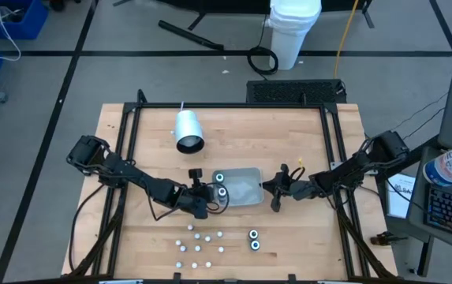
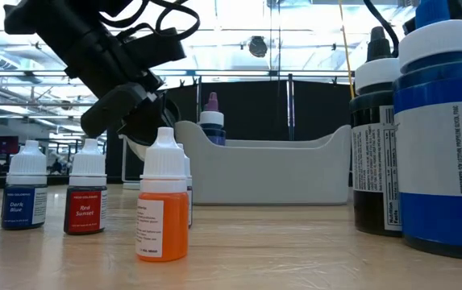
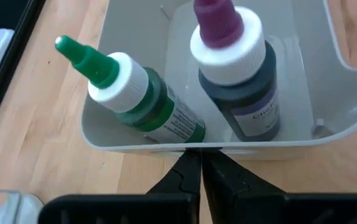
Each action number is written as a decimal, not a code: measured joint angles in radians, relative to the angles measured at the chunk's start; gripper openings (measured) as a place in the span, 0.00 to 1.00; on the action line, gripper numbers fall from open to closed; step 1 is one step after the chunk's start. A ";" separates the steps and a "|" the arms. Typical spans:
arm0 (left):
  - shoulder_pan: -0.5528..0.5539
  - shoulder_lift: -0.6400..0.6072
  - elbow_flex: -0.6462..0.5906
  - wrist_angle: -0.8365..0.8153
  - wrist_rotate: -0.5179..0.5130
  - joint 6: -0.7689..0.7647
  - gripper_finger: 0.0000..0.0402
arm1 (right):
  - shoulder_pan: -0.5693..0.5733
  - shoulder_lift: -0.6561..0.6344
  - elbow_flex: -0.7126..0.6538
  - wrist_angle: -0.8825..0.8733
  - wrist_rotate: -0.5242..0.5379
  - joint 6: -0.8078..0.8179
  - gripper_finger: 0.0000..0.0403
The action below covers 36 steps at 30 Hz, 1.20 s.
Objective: Pick & Place food coloring
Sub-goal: Adjust the white bin
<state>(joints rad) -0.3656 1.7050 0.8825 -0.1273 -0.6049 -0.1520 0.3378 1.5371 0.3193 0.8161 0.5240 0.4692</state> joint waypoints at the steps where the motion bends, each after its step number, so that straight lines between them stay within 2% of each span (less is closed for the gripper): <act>1: 0.000 0.000 0.000 -0.002 0.005 -0.004 0.02 | 0.000 0.000 -0.001 0.000 0.000 -0.001 0.00; 4: -0.001 0.000 0.000 -0.007 0.016 -0.008 0.01 | 0.000 0.000 -0.008 0.001 -0.001 -0.007 0.00; 10: -0.025 0.000 0.000 -0.009 0.027 -0.011 0.07 | 0.001 -0.001 -0.018 -0.001 -0.005 0.016 0.00; 17: -0.048 0.000 0.000 -0.031 0.021 -0.002 0.08 | 0.001 -0.003 -0.019 -0.015 -0.004 0.008 0.00; 28: -0.091 0.000 0.000 -0.190 0.017 -0.085 0.07 | -0.002 -0.135 -0.019 -0.263 0.001 0.016 0.00; 32: -0.128 0.000 0.001 -0.215 -0.048 -0.107 0.02 | 0.023 -0.228 -0.021 -0.388 0.000 0.004 0.00; 36: -0.162 -0.011 0.001 -0.271 -0.138 -0.173 0.03 | 0.055 -0.312 -0.023 -0.472 -0.001 -0.010 0.00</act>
<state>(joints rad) -0.5275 1.6938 0.8833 -0.3986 -0.7431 -0.3254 0.3928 1.2250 0.2967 0.3443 0.5229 0.4588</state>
